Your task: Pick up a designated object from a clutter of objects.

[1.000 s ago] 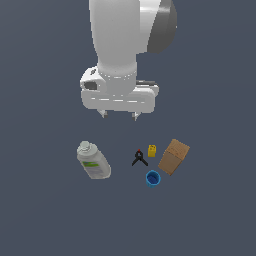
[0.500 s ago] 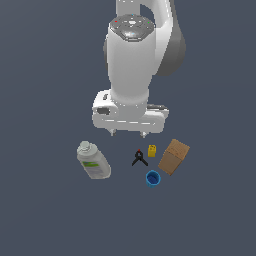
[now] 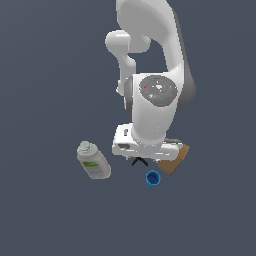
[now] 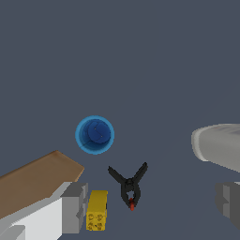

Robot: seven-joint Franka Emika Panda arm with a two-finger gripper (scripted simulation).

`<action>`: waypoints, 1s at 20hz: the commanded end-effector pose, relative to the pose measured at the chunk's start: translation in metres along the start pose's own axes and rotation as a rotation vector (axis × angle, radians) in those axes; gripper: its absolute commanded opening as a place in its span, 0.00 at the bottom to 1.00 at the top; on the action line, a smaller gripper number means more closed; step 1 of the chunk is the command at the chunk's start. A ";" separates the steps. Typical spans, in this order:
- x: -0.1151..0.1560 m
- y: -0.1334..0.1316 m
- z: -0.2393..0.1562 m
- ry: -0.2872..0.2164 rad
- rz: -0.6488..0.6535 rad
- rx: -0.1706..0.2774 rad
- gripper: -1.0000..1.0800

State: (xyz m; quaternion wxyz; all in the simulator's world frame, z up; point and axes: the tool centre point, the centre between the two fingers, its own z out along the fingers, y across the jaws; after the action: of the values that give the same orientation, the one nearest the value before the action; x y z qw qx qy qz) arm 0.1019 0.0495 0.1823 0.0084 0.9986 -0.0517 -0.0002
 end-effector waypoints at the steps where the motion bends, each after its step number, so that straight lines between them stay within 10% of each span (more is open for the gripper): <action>1: 0.008 -0.014 0.021 0.001 0.004 0.003 0.96; 20: 0.023 -0.058 0.091 -0.002 0.017 0.016 0.96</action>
State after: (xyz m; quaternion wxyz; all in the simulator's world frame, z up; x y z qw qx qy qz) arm 0.1302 0.1036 0.0908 0.0003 0.9982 -0.0601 -0.0009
